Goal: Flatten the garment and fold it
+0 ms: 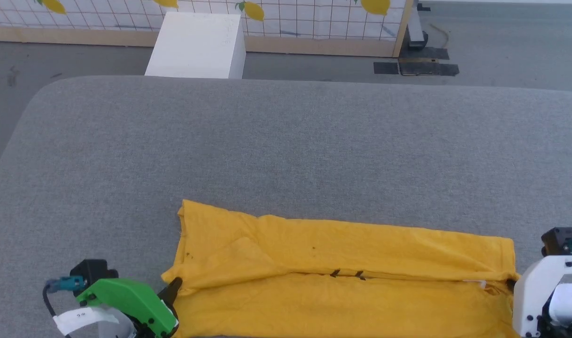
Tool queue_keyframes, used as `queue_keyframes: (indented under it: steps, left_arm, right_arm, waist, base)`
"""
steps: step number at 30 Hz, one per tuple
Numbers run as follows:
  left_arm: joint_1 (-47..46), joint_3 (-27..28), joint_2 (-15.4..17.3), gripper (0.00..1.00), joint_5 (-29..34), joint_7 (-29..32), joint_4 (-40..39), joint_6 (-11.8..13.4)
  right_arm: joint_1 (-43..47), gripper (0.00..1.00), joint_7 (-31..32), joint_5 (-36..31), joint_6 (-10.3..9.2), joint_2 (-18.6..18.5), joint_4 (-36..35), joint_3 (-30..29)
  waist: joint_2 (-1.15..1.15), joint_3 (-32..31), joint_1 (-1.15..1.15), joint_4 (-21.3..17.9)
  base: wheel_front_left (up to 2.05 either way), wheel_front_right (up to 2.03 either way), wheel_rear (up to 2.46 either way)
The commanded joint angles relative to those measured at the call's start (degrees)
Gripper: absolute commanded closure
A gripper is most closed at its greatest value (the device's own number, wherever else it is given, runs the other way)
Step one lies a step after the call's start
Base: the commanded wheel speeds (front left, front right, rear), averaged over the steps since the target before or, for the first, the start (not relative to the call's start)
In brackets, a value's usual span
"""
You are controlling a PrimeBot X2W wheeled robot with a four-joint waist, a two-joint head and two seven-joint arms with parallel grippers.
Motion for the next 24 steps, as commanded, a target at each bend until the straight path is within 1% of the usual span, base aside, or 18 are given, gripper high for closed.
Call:
queue_keyframes:
  steps: [1, 4, 6, 7, 8, 9, 13, 15, 17, 19, 22, 24]
  left_arm:
    - [0.8, 0.12, -0.02, 1.0, 0.16, -0.27, 1.03, 0.49]
    - [0.5, 0.08, -0.25, 1.0, 0.07, -0.46, 4.2, 0.45]
    - [-0.3, 0.26, -0.49, 1.0, -0.07, -1.12, 6.19, -0.1]
    - [-0.58, 0.19, -0.45, 0.96, 0.18, -1.33, 7.06, -0.07]
    - [-0.86, -0.13, -0.22, 0.48, 0.66, -1.35, 8.02, -0.06]
    - [-1.15, -0.11, -0.25, 0.0, 0.71, -1.56, 8.57, -0.15]
    - [-2.07, -0.21, 0.5, 0.0, 1.55, -1.75, 10.13, 0.17]
    - [-2.32, -0.41, 1.59, 0.0, 2.4, -1.38, 10.21, 0.54]
    - [-2.3, -0.46, 2.71, 0.0, 3.1, -0.55, 9.7, 1.5]
    - [-2.22, -1.04, 4.47, 0.0, 4.3, 0.69, 8.32, 2.07]
    - [-2.49, -0.63, 6.46, 0.0, 5.56, 0.73, 5.15, 2.63]
    - [-3.17, 0.04, 7.19, 0.0, 6.29, -0.36, 2.62, 2.77]
  right_arm:
    - [0.76, 1.0, -0.21, -0.1, -0.08, 0.36, 0.57, 0.17]
    - [1.17, 1.0, -0.39, -0.23, -0.08, 0.54, 2.03, 0.45]
    - [1.18, 1.0, -0.57, -0.21, -0.08, 0.8, 2.74, 0.54]
    - [1.08, 0.98, -1.02, -0.19, -0.08, 0.88, 2.93, 0.54]
    - [0.99, 0.56, -1.53, -0.16, -0.08, 0.92, 3.14, 0.58]
    - [0.9, 0.0, -1.93, -0.08, -0.08, 0.95, 3.21, 0.57]
    - [0.91, 0.0, -2.89, 1.5, -0.08, 0.78, 2.52, 0.1]
    - [1.46, 0.0, -2.36, 3.05, -0.08, 0.63, 1.07, -0.25]
    - [2.47, 0.0, -0.92, 4.64, -0.08, 0.36, -1.2, -0.87]
    - [3.62, 0.0, 1.23, 6.41, -0.08, 0.46, -4.01, -2.97]
    - [4.58, 0.0, 4.4, 9.36, -0.08, 1.24, -8.77, -6.82]
    - [4.82, 0.0, 6.65, 10.86, -0.08, 1.51, -11.36, -9.14]
  waist:
    - [0.0, 0.15, 0.0, 0.13]
    - [0.0, 0.36, 0.0, 0.39]
    - [0.0, 0.45, 0.0, 0.43]
    - [0.0, 0.37, 0.0, 0.39]
    - [0.0, 0.28, 0.0, 0.33]
    - [0.0, 0.19, 0.0, 0.24]
    - [0.0, -0.94, 0.0, -0.01]
    - [0.0, -1.67, 0.0, -0.12]
    - [0.0, -2.58, 0.0, -0.25]
    - [0.0, -3.27, 0.0, -0.39]
    - [0.0, -3.98, 0.0, -0.49]
    - [0.0, -4.01, 0.0, -0.35]
  base:
    - [0.0, 0.0, 0.0]
    - [0.0, 0.0, 0.0]
    - [0.0, 0.0, 0.0]
    - [0.0, 0.0, 0.0]
    - [0.0, 0.0, 0.0]
    - [0.0, 0.0, 0.0]
    - [0.0, 0.0, 0.0]
    - [0.0, 0.0, 0.0]
    - [0.0, 0.0, 0.0]
    - [0.0, 0.0, 0.0]
    - [0.0, 0.0, 0.0]
    - [0.0, 0.0, 0.0]
